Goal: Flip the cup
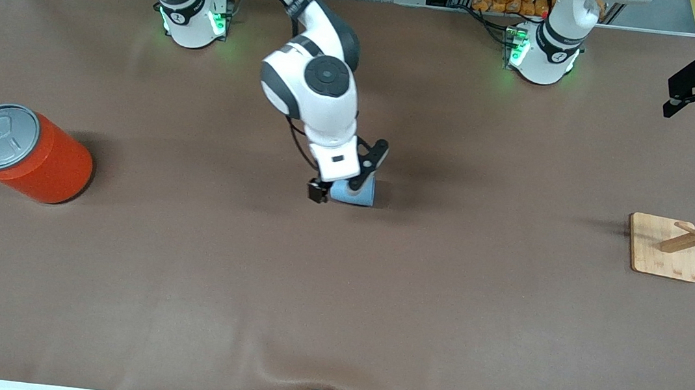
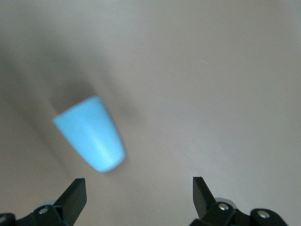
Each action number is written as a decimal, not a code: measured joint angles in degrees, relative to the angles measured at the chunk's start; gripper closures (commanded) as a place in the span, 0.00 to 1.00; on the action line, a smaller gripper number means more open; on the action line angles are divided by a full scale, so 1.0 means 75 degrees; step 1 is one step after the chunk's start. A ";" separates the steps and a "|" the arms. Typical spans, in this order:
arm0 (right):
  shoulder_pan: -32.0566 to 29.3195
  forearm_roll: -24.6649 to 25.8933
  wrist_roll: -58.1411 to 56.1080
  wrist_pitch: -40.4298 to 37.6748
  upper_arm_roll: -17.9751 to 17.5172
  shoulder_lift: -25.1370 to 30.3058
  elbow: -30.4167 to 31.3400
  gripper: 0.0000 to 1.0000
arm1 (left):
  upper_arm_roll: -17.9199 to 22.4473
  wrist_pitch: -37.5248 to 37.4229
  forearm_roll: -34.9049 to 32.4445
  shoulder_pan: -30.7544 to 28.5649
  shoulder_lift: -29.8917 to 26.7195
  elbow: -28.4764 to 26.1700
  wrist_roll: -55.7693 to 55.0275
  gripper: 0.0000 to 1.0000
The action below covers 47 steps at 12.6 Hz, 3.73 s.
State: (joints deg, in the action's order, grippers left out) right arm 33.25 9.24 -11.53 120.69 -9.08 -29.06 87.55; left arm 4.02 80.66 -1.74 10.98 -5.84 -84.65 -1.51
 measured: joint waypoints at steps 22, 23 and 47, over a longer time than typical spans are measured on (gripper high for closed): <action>-0.3991 -0.1379 0.1347 -0.4767 0.1758 0.3304 0.0031 0.00 | -0.1404 0.4415 0.5845 0.0421 0.3883 -0.1437 0.0046 0.01; -0.3991 -0.1383 0.1549 -0.4866 0.1751 0.3324 0.0032 0.00 | -0.1529 0.4742 0.6096 0.0463 0.4159 -0.1452 0.0151 0.10; -0.4333 -0.1429 0.1554 -0.5349 0.1496 0.3686 -0.0397 0.00 | -0.2009 0.5583 0.9892 0.1260 0.6424 -0.1966 0.2084 1.00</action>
State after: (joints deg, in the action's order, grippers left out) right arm 0.75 -1.48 0.13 80.57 2.13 -1.41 84.57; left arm -11.04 122.54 72.45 20.42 42.34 -99.40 14.12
